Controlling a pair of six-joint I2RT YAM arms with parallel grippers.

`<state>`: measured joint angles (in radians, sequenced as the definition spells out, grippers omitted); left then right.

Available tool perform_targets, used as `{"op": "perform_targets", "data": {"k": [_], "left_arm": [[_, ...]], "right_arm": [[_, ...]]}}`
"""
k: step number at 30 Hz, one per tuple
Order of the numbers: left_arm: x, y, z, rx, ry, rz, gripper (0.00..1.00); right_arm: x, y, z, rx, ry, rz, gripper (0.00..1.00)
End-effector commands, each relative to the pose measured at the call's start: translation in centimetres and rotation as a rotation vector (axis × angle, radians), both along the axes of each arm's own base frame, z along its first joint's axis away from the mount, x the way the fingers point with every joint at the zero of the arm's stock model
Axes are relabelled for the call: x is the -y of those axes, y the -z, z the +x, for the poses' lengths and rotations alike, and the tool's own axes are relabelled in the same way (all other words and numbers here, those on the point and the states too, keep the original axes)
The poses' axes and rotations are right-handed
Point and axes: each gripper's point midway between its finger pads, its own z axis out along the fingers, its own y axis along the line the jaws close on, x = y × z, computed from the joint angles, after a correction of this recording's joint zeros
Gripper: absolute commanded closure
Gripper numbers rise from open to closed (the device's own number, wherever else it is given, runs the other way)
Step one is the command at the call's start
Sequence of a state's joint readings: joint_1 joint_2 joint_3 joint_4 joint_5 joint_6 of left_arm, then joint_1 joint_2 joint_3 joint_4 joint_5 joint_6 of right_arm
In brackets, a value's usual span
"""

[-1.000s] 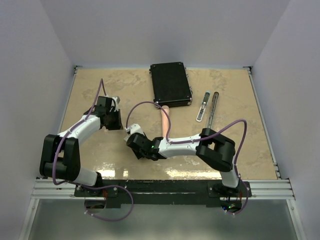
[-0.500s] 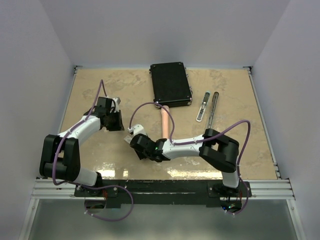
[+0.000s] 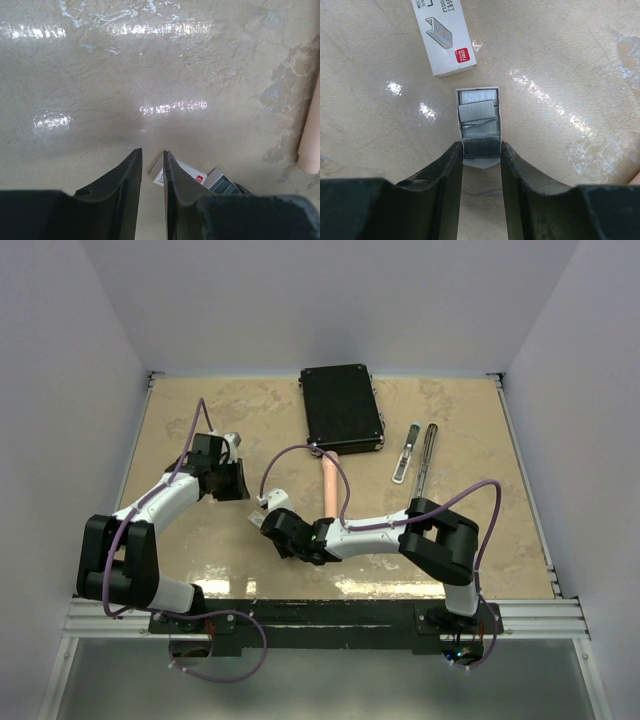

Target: Unload the staples from the stapler

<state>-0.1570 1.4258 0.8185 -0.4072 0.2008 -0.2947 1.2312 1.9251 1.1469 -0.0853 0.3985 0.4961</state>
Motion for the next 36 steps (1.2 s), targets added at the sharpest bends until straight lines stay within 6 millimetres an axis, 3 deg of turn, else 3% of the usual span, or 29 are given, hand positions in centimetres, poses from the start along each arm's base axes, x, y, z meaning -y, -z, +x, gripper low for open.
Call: {"op": "perform_targets", "data": {"k": [1, 19, 36], "left_arm": [[0.4, -0.7, 0.2, 0.039, 0.011, -0.038, 0.71], [0.8, 1.2, -1.4, -0.045, 0.035, -0.039, 0.76], [1.2, 1.4, -1.7, -0.051, 0.059, -0.043, 0.78]], "right_arm": [[1.5, 1.3, -0.8, -0.032, -0.014, -0.058, 0.69], [-0.6, 0.6, -0.6, -0.034, -0.055, -0.040, 0.69], [-1.7, 0.4, -0.4, -0.036, -0.067, -0.021, 0.69]]}}
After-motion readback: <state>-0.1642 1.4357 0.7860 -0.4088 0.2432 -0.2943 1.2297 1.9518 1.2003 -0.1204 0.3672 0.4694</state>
